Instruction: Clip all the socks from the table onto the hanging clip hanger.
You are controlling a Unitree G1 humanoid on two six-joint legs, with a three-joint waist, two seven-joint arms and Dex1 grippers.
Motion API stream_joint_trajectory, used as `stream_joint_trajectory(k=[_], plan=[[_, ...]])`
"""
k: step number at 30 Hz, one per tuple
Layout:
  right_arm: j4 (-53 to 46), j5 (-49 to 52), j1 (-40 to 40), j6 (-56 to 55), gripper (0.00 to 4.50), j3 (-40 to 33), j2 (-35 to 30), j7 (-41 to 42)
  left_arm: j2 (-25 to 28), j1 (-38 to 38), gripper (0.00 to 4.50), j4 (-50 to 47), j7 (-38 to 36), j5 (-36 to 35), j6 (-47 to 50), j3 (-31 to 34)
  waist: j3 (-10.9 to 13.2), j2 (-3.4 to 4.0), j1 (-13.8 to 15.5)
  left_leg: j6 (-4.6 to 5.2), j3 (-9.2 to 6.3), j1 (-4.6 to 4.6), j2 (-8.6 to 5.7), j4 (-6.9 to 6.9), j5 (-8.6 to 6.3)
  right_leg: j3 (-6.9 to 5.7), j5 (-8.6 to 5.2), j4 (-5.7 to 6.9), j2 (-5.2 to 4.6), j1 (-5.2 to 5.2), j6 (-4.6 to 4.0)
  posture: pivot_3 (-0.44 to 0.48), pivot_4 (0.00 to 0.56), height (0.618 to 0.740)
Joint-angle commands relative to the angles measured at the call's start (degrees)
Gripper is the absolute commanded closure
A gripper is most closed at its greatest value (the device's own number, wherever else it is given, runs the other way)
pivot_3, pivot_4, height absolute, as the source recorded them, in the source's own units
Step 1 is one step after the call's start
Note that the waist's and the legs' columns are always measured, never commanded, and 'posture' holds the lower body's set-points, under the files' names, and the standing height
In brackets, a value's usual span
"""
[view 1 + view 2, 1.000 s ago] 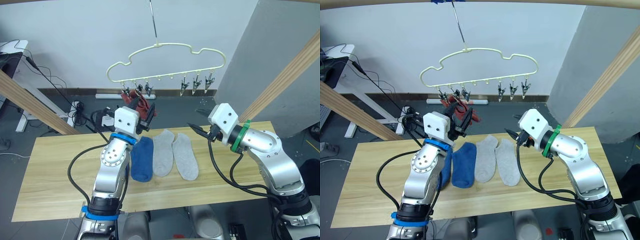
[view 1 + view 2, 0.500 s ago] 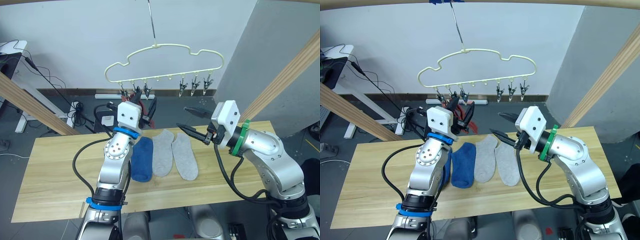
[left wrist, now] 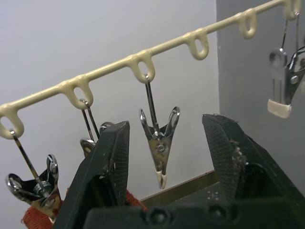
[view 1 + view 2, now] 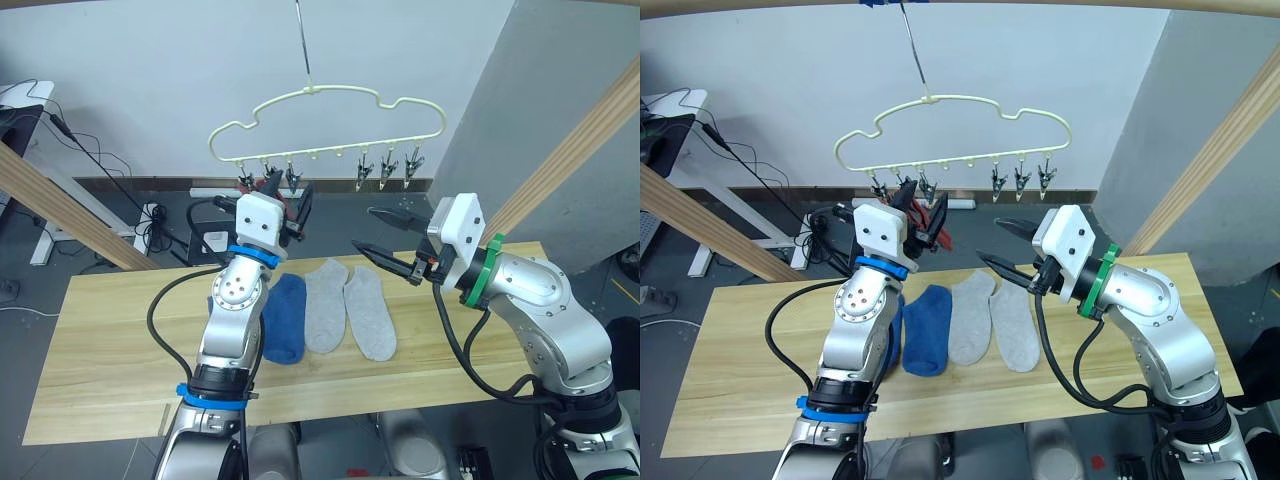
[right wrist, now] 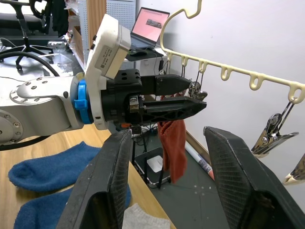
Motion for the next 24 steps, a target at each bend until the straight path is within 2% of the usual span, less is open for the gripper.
stream_joint_trajectory(k=[1,16,19,24], plan=[[-1.1,-0.1,0.2,-1.5,2.0,-0.1,-0.5,0.0,-0.4,-1.0,1.83,-1.2,0.6,0.4,-1.6,0.2,0.0,0.0,0.0,0.0,0.0,0.0,0.0,0.0,0.0,0.0,0.0,0.0,0.0,0.0,0.0,-0.301,0.294,0.733],[-0.9,-0.5,1.1,-1.7,2.0,-0.3,-0.9,0.2,-0.5,-2.0,1.83,-0.5,2.5,1.8,-1.8,0.4,0.0,0.0,0.0,0.0,0.0,0.0,0.0,0.0,0.0,0.0,0.0,0.0,0.0,0.0,0.0,-0.299,0.293,0.733],[-0.9,-0.5,1.3,-1.6,1.97,-0.4,-1.0,0.2,-0.5,-2.3,2.39,-0.2,2.6,2.1,-1.9,0.4,0.0,0.0,0.0,0.0,0.0,0.0,0.0,0.0,0.0,0.0,0.0,0.0,0.0,0.0,0.0,-0.299,0.293,0.733],[-1.0,-0.3,1.5,-1.4,1.97,-0.6,-1.2,0.0,-0.6,-2.3,3.81,-0.3,2.7,2.2,-1.8,0.4,0.0,0.0,0.0,0.0,0.0,0.0,0.0,0.0,0.0,0.0,0.0,0.0,0.0,0.0,0.0,-0.3,0.294,0.733]])
